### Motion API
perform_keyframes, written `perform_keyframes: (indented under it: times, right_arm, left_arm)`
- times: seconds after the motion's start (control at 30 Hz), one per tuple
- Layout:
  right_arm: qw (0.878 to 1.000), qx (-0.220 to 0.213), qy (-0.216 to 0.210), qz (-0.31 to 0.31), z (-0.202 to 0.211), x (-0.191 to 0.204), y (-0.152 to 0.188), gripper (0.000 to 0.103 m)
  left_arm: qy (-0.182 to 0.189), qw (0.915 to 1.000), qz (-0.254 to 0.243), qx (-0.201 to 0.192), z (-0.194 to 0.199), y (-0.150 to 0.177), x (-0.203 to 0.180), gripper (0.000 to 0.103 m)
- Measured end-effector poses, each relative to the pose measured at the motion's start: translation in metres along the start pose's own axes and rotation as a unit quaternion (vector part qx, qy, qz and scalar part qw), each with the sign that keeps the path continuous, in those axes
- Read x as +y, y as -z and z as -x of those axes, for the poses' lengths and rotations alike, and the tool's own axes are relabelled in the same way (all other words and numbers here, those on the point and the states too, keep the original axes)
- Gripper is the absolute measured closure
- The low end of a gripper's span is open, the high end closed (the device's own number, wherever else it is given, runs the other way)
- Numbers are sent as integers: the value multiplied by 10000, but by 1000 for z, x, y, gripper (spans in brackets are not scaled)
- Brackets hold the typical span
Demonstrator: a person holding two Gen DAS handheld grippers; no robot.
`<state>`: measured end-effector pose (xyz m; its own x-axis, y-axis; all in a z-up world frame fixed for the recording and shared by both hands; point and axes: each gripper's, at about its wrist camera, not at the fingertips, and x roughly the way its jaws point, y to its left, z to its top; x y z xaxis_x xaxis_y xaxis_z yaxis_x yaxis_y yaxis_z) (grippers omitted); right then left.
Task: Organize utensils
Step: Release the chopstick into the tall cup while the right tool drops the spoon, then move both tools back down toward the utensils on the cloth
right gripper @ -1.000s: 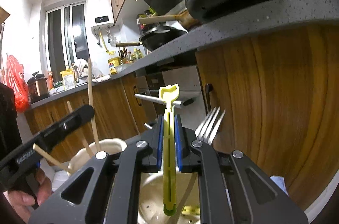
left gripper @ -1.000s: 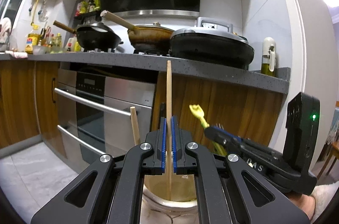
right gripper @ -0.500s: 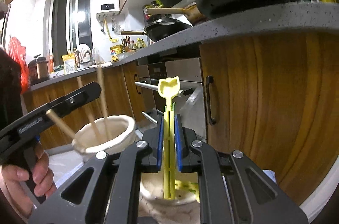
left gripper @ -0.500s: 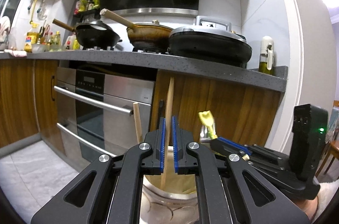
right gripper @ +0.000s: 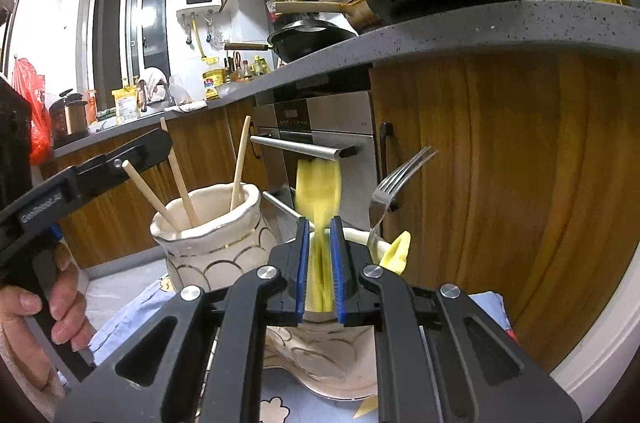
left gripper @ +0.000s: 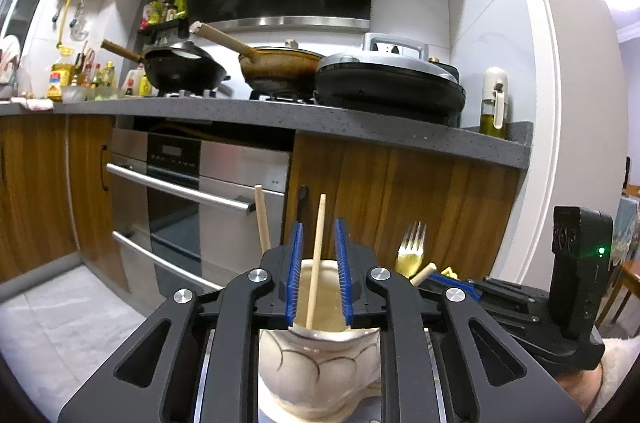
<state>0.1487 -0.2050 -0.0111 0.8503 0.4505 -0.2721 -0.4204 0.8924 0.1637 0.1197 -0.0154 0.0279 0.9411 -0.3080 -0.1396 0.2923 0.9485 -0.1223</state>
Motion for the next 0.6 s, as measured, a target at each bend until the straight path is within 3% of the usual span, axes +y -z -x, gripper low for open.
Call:
perform_keyframes:
  times: [0.07,0.17,0.23,0.4,0.47,0.5,0.6]
  right_arm:
    - [10000,-62,-15,-13,3,2,-4,75]
    - [9998,-179,11,-128,14,1,-8,75]
    - [9992,-221,-8,-328,25,0,-9,74]
    - [9992,-148,17,-369,66,9,-11,55]
    - [9994,-116,70,-327,83,12,-10,41]
    - [9993,-90,76,-359,91,12,-8,37]
    - [9991,31,149,-397,111,11,1,33]
  left_arm:
    - [-51,10000,-26,77,9,-3,-3,84]
    - [-181,9996,-148,172,29,-7,-9,83]
    - [-299,9991,-226,194,45,-8,-12,76]
    - [-643,9975,-85,286,84,-4,-18,68]
    - [-705,9971,90,285,97,0,-20,58]
    - [-720,9969,172,279,103,3,-20,53]
    - [-802,9956,281,383,114,12,-23,53]
